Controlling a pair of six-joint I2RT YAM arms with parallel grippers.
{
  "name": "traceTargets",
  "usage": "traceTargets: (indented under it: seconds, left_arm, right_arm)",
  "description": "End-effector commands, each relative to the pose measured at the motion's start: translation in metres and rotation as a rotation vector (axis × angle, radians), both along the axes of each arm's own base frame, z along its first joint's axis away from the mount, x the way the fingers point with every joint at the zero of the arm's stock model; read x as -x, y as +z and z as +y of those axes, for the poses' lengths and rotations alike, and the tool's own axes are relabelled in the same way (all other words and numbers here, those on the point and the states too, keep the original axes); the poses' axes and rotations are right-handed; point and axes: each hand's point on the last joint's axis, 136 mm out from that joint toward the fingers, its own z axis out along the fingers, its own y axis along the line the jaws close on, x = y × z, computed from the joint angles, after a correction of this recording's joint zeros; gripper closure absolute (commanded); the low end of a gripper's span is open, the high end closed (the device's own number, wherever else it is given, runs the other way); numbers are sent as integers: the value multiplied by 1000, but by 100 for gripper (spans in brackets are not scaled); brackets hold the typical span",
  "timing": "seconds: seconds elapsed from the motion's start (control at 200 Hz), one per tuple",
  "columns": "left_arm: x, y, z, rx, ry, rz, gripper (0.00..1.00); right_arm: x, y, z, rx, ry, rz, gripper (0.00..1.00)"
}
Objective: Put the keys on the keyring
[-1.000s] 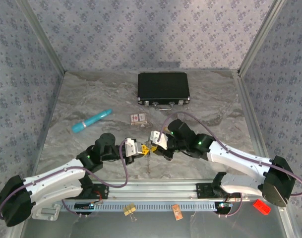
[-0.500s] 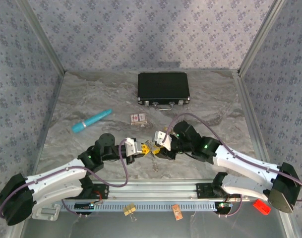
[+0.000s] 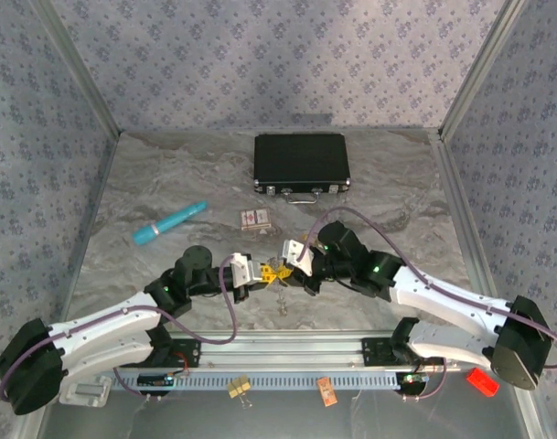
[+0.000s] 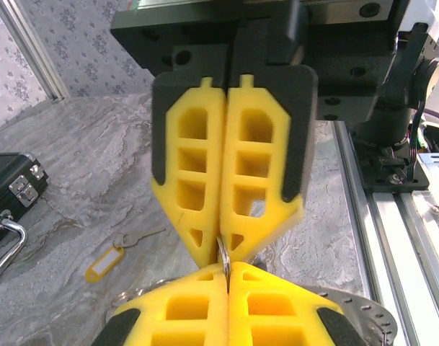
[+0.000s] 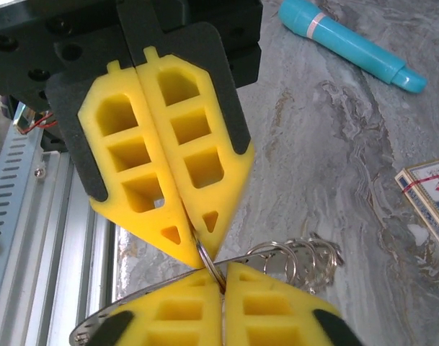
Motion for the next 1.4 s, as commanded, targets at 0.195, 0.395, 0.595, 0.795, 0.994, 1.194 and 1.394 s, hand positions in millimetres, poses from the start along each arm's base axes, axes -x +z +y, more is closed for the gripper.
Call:
traceTargets:
  seconds: [0.195, 0.395, 0.595, 0.795, 0.994, 1.194, 1.394]
  left_arm:
    - [-6, 3, 1, -38, 32, -11, 73]
    - [-7, -1, 2, -86, 28, -13, 75]
    - [-7, 0, 0, -84, 19, -13, 78]
    - [-6, 0, -2, -82, 10, -14, 88]
    - [-4, 2, -1, -68, 3, -17, 100]
    - [-3, 8, -1, -12, 8, -20, 100]
    - [-1, 12, -1, 11, -1, -18, 100]
  right_arm:
    - [-4, -1, -6, 120, -3, -22, 100]
    - [-1, -7, -10, 260, 37, -51, 100]
    - [1, 1, -1, 275, 77, -81, 100]
    - [7, 2, 7, 286, 110, -93, 100]
    - [1, 8, 1, 201, 36, -79, 74]
    - [1, 2, -9, 105, -56, -11, 69]
    - [0, -10, -7, 91, -87, 18, 72]
